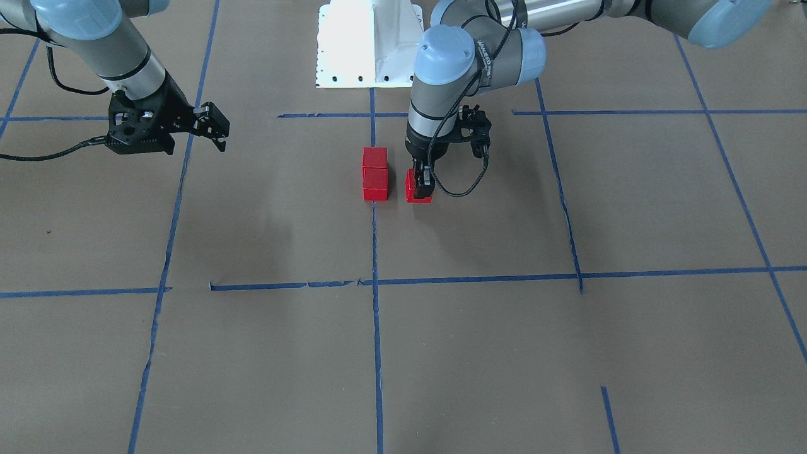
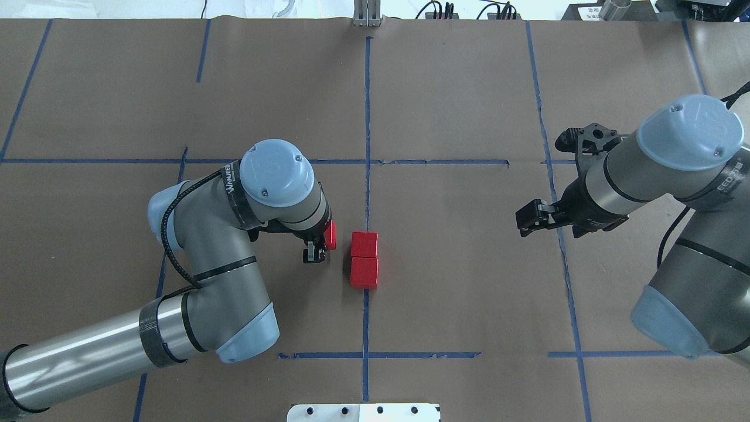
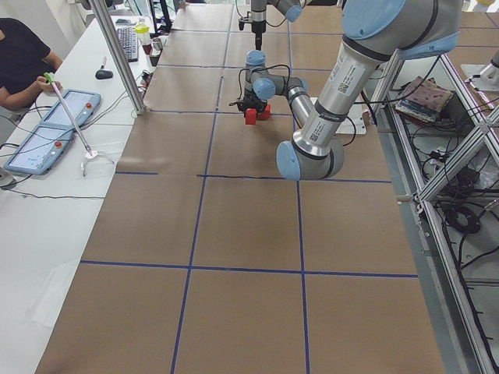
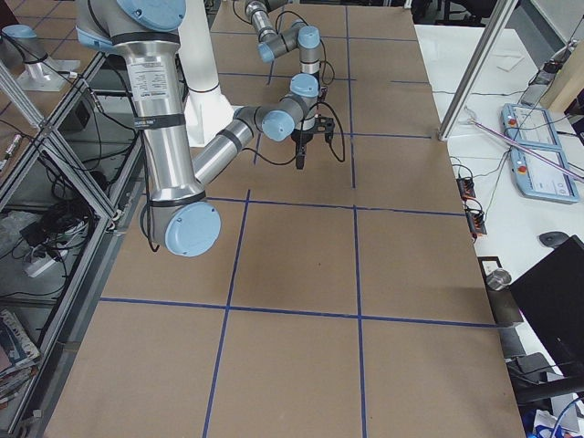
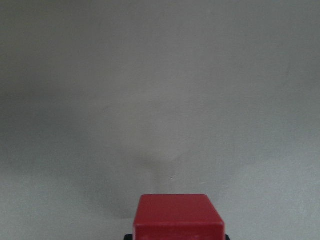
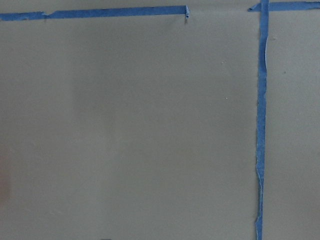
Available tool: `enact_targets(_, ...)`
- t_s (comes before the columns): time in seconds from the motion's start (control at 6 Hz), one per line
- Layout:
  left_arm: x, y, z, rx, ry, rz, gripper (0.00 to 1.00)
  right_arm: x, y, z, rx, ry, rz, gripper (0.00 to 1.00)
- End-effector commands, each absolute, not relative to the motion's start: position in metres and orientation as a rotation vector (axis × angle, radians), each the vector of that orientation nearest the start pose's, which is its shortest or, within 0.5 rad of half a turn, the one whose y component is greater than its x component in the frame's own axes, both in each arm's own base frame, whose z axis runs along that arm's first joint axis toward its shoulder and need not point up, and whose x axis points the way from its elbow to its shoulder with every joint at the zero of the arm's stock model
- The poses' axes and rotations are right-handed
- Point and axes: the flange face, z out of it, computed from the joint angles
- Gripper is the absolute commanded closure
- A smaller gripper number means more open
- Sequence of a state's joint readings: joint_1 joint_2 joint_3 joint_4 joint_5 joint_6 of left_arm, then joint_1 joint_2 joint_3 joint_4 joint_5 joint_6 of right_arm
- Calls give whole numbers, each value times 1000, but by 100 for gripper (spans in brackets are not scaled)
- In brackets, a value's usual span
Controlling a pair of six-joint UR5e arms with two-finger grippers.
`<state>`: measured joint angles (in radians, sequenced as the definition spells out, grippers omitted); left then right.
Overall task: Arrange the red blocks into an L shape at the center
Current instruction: 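Carry the last red cube with the left gripper toward the two-cube column, then set the cube beside the farther cube of the column and open the left gripper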
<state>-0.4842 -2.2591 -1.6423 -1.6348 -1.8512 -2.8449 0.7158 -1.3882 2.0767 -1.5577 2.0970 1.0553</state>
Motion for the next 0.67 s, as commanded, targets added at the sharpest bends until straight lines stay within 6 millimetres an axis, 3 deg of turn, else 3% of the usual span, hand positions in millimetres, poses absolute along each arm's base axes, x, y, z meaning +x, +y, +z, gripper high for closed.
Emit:
enact_targets(0.0, 576, -416, 210, -627, 714, -1533, 100, -332, -399, 333, -18, -848, 3, 0)
enact_targets(0.17, 589, -419, 206, -624, 699, -1535, 100, -332, -399, 334, -19, -846, 4, 0)
enact_targets(0.5, 595, -412, 206, -626, 693, -1523, 100, -332, -399, 334, -19, -846, 4, 0)
